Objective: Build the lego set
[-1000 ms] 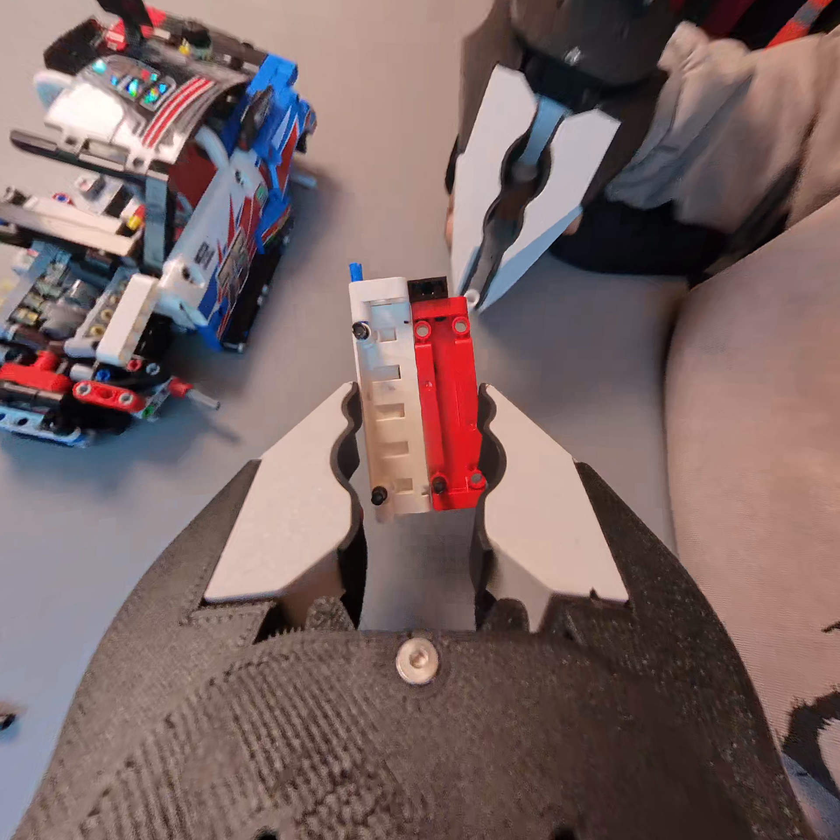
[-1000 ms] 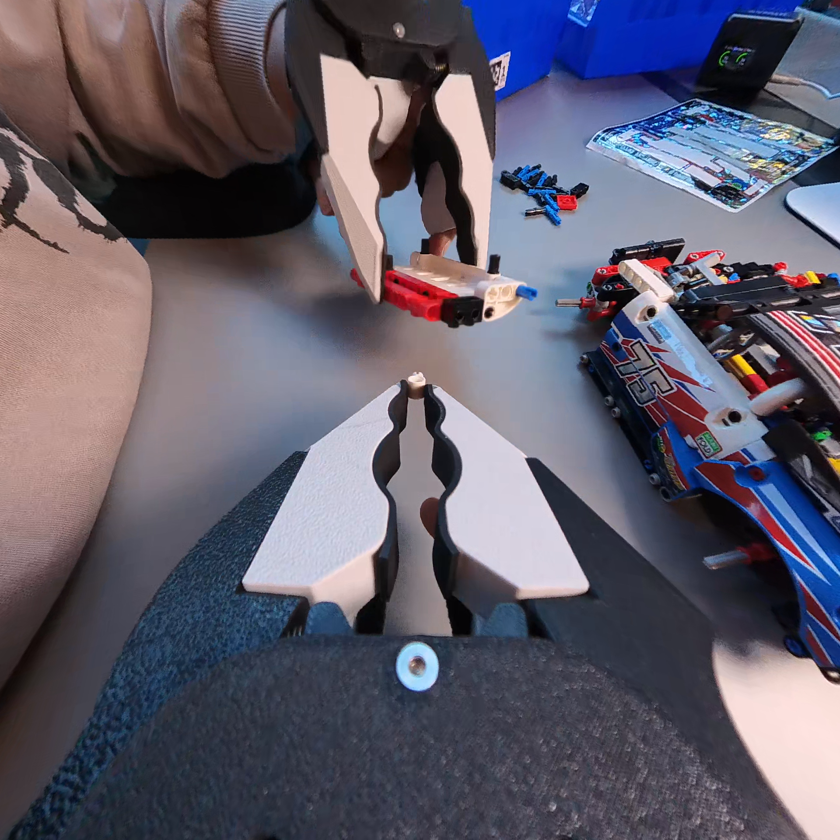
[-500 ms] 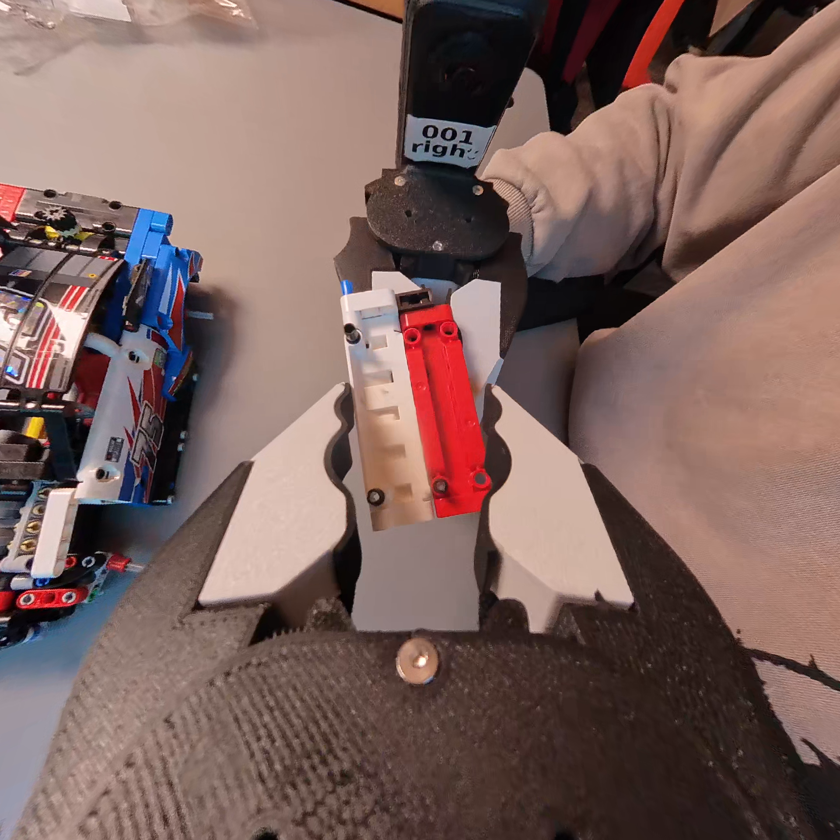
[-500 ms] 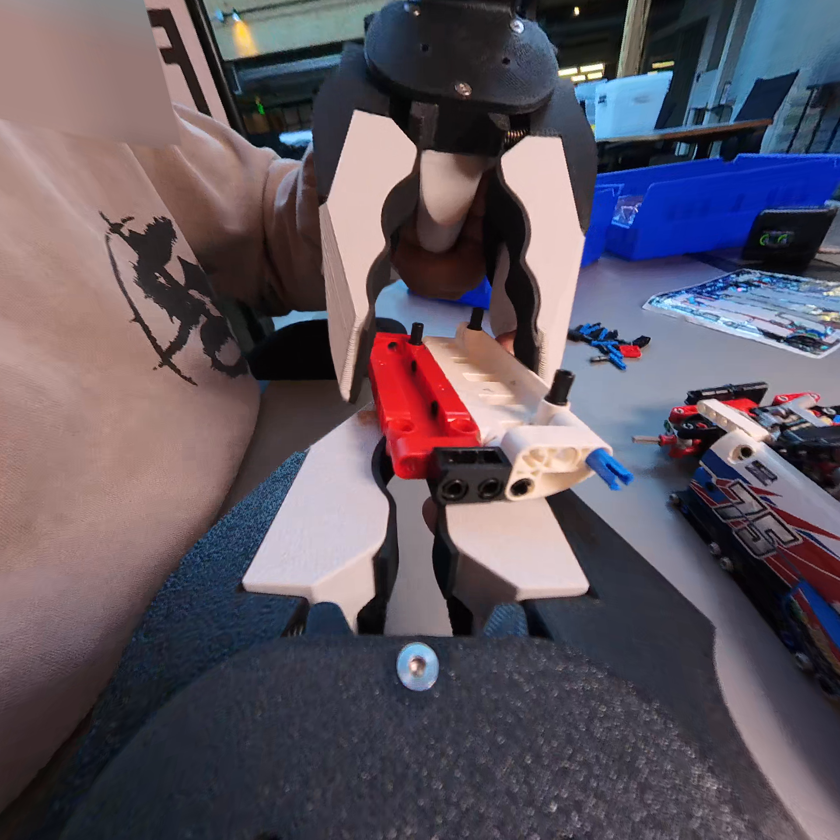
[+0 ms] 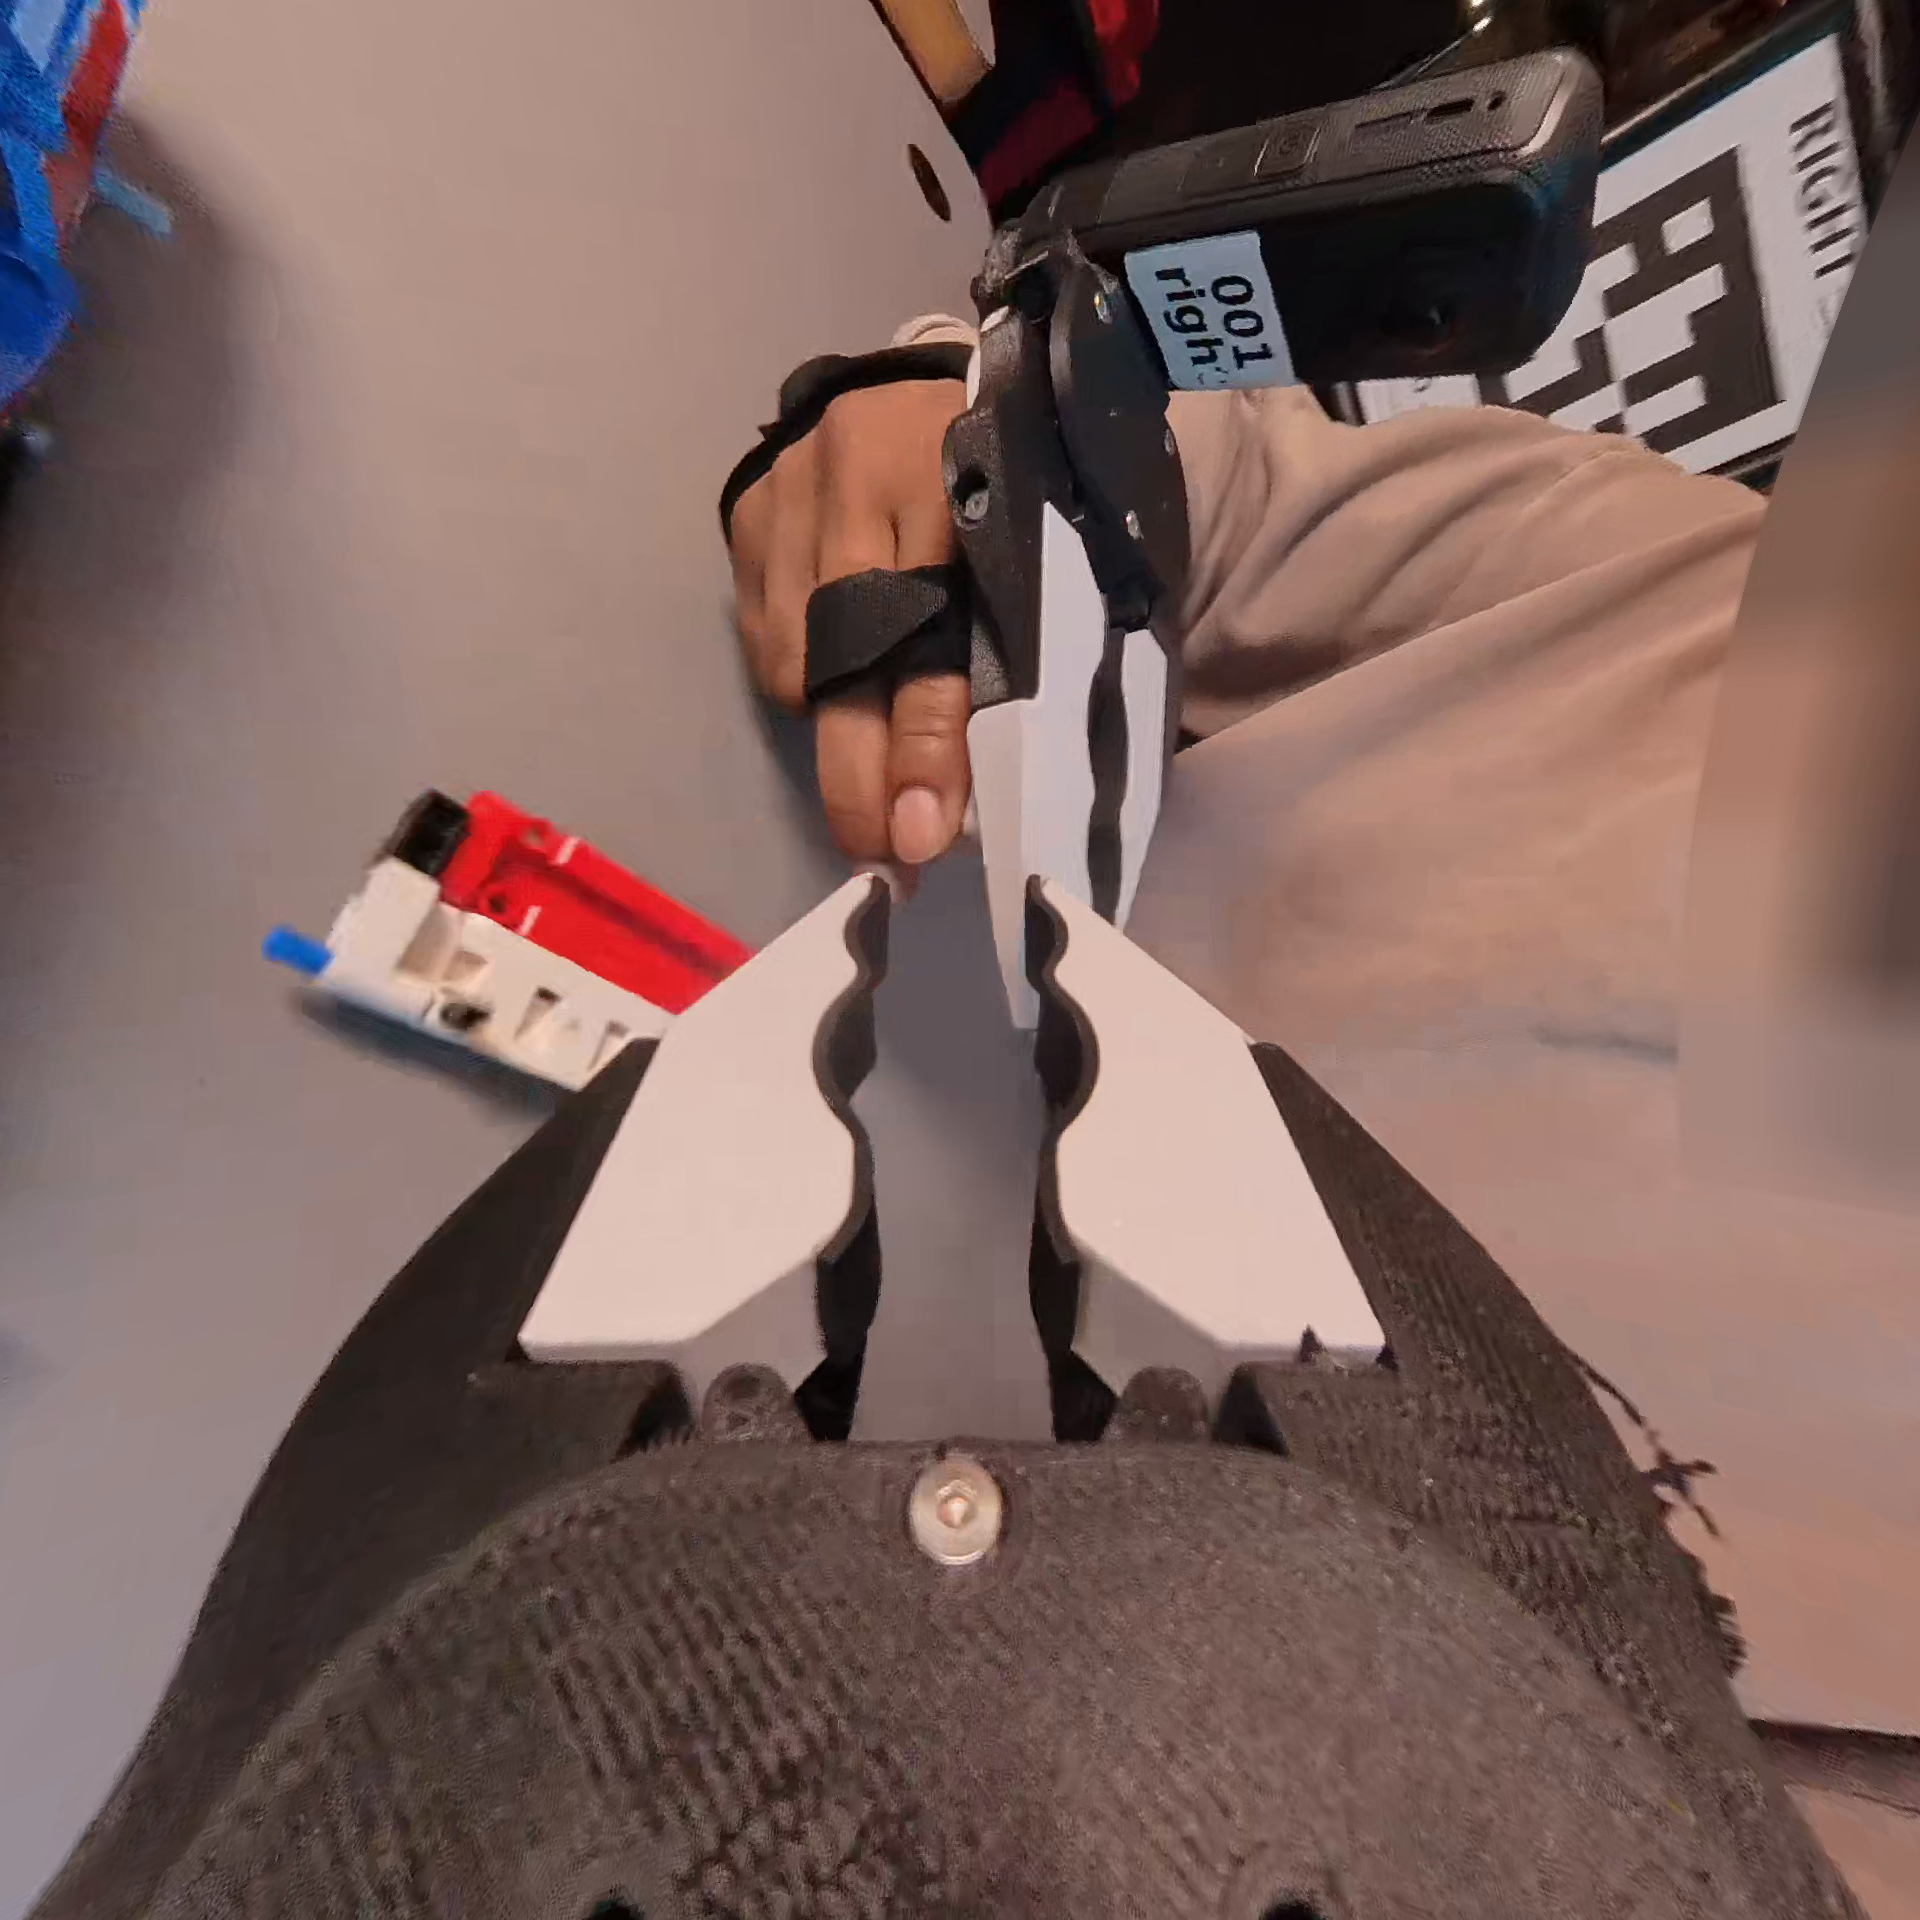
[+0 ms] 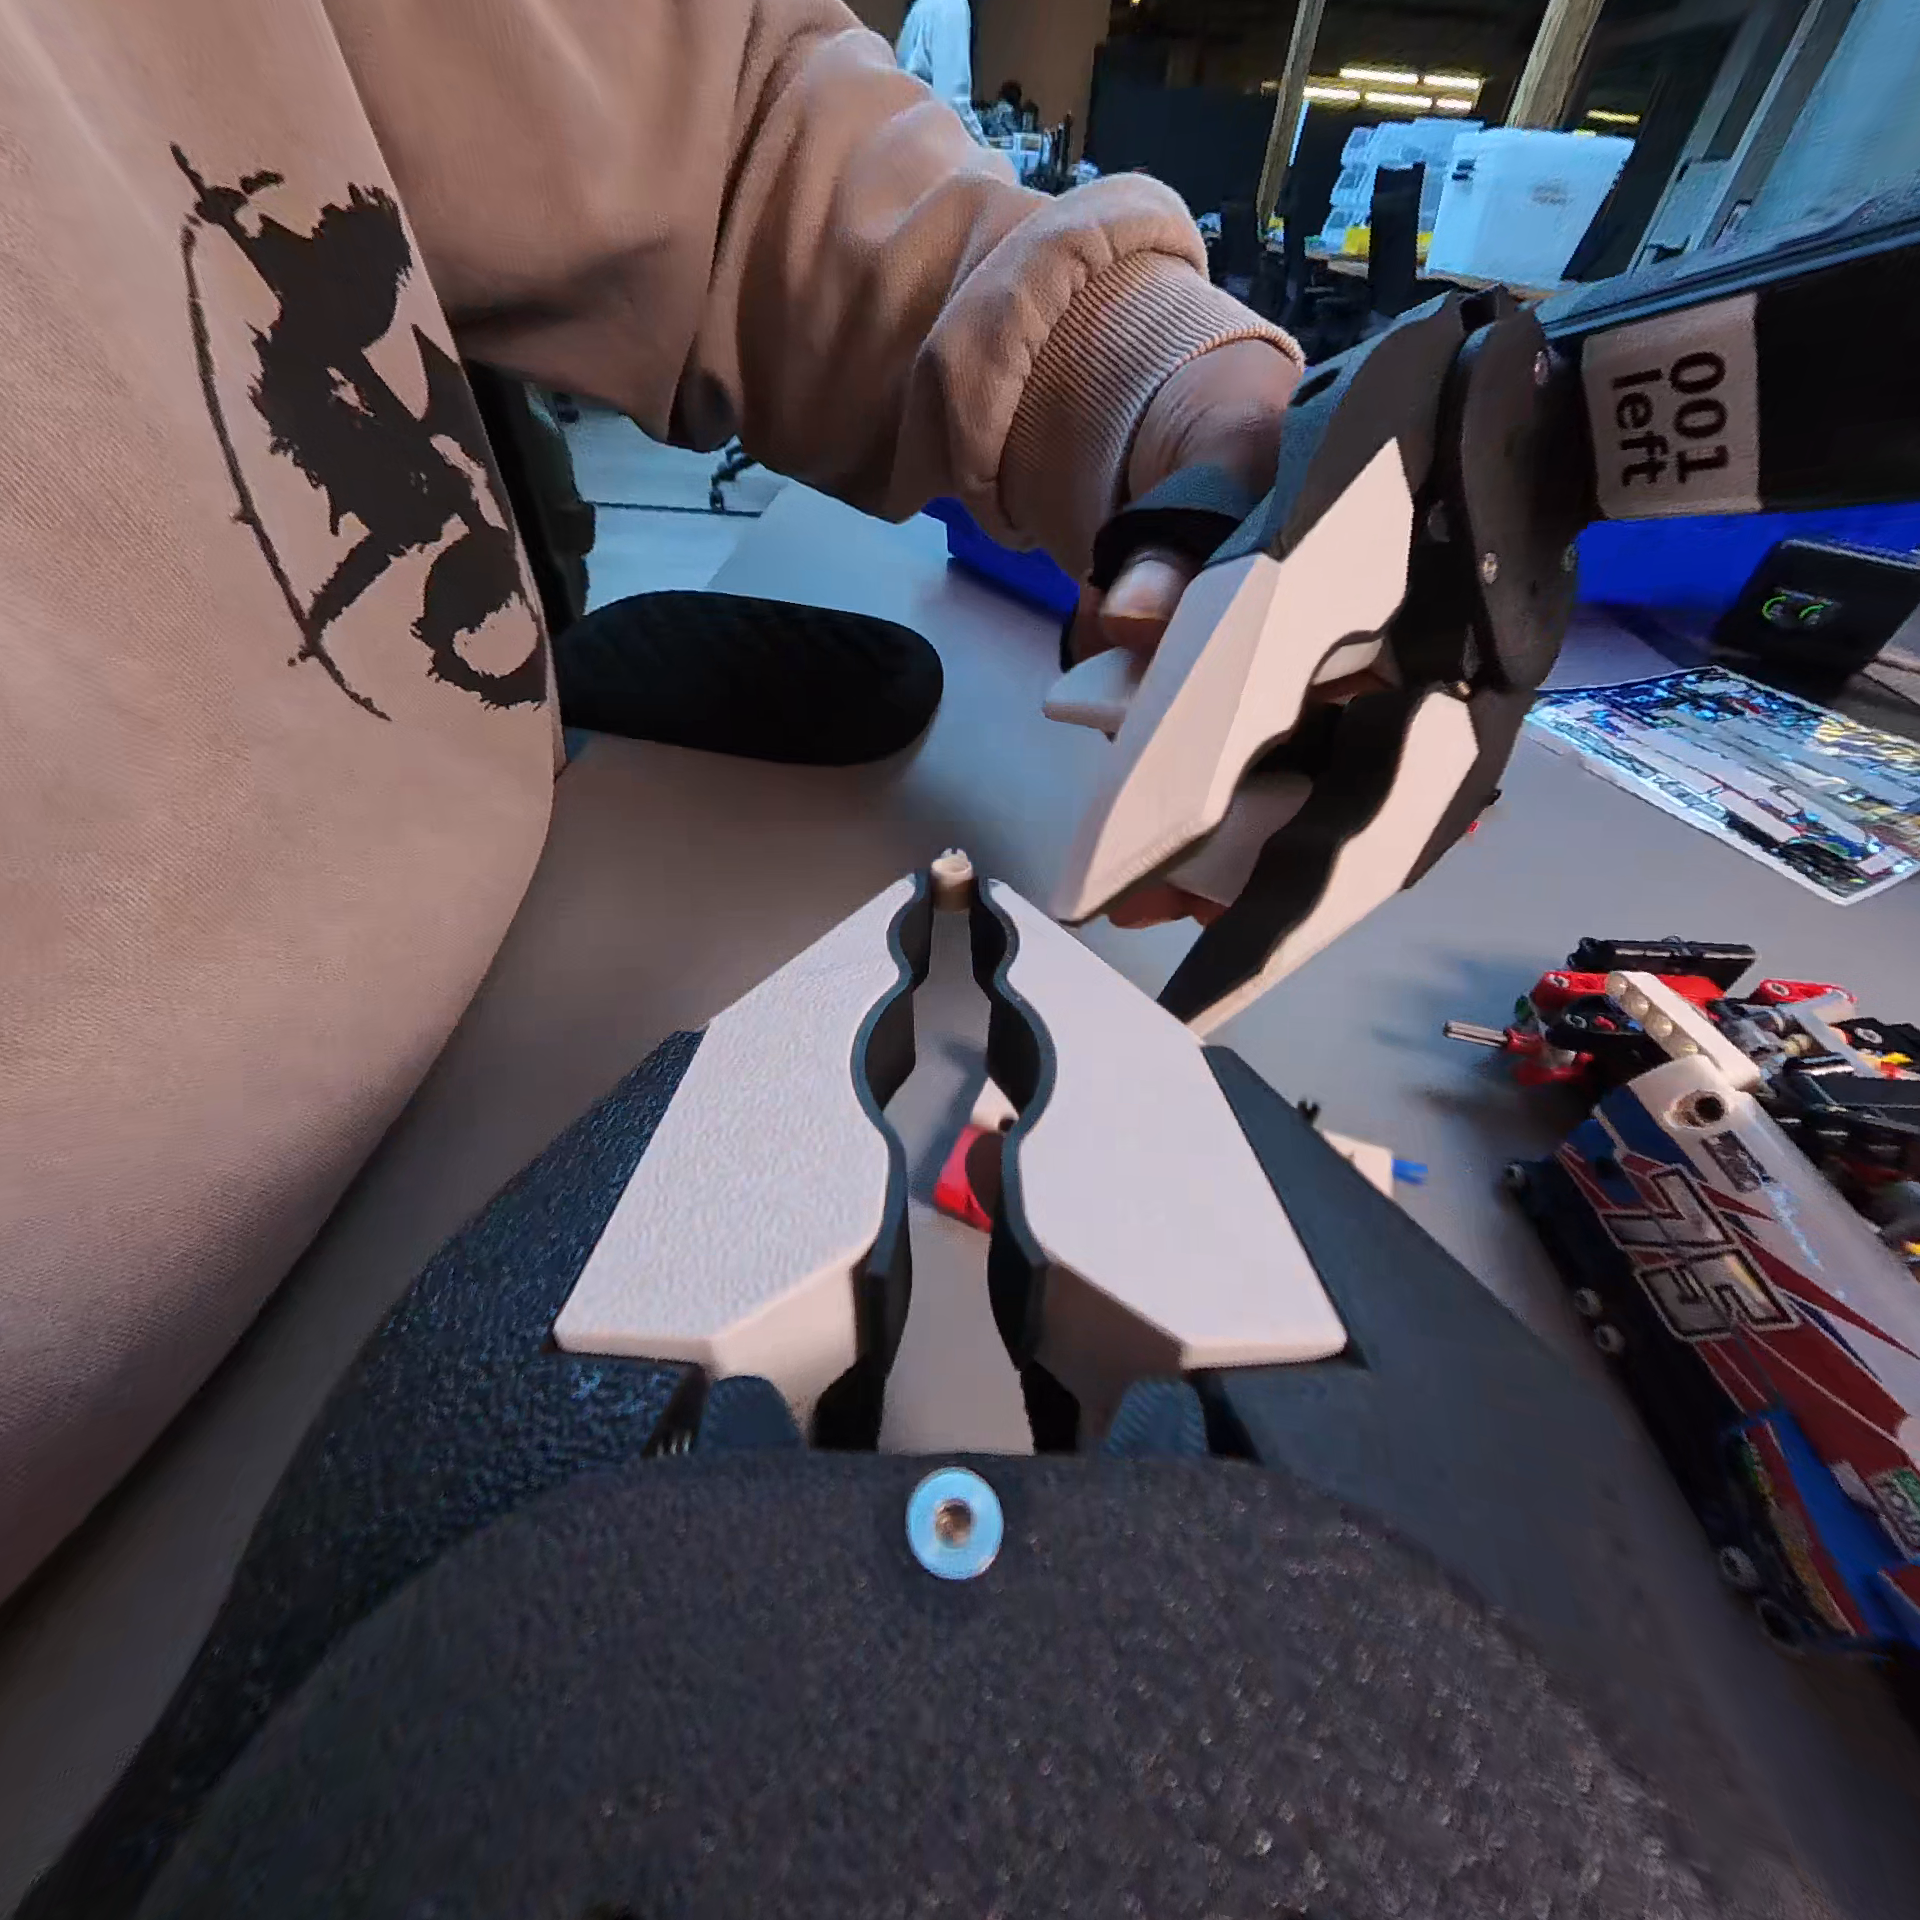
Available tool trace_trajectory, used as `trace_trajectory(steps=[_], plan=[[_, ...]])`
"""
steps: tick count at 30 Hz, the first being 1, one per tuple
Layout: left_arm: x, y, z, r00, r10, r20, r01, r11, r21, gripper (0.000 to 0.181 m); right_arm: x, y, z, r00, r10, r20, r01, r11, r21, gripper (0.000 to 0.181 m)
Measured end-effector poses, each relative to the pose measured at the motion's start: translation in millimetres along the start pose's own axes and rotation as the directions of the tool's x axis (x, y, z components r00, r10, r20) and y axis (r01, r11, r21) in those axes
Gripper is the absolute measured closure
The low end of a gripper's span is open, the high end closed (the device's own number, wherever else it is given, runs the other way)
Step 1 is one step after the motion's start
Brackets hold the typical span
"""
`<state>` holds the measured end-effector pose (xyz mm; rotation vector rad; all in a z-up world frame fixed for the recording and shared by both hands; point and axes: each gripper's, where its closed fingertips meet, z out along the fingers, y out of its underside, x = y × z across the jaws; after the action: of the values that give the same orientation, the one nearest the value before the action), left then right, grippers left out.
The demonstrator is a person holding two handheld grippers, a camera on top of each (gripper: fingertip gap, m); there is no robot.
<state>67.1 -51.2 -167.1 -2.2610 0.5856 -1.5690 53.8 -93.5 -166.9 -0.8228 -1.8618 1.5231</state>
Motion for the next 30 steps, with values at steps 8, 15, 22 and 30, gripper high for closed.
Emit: trace_trajectory(steps=[8, 15, 22, 30], plan=[[-53.9, 9.6, -36.7, 0.893, 0.120, 0.435, -0.110, 0.993, -0.048, 0.159, 12.8, 0.6, -17.7, 0.999, 0.037, -0.034, -0.037, 0.999, 0.000, 0.177], [-90.4, 31.4, -42.3, 0.775, 0.039, 0.631, -0.056, 0.998, 0.006, 0.138, 32.1, -2.8, -37.0, 0.989, 0.060, -0.132, -0.059, 0.998, 0.013, 0.177], [-103.3, 18.6, -35.9, 0.701, 0.173, 0.692, -0.173, 0.982, -0.071, 0.162, 37.8, -1.2, -40.4, 0.984, 0.076, -0.164, -0.076, 0.997, 0.005, 0.177], [-106.5, 21.3, -49.8, 0.708, 0.193, 0.680, -0.110, 0.980, -0.164, 0.149, 41.1, -0.2, -44.0, 0.978, 0.085, -0.188, -0.086, 0.996, -0.001, 0.177]])
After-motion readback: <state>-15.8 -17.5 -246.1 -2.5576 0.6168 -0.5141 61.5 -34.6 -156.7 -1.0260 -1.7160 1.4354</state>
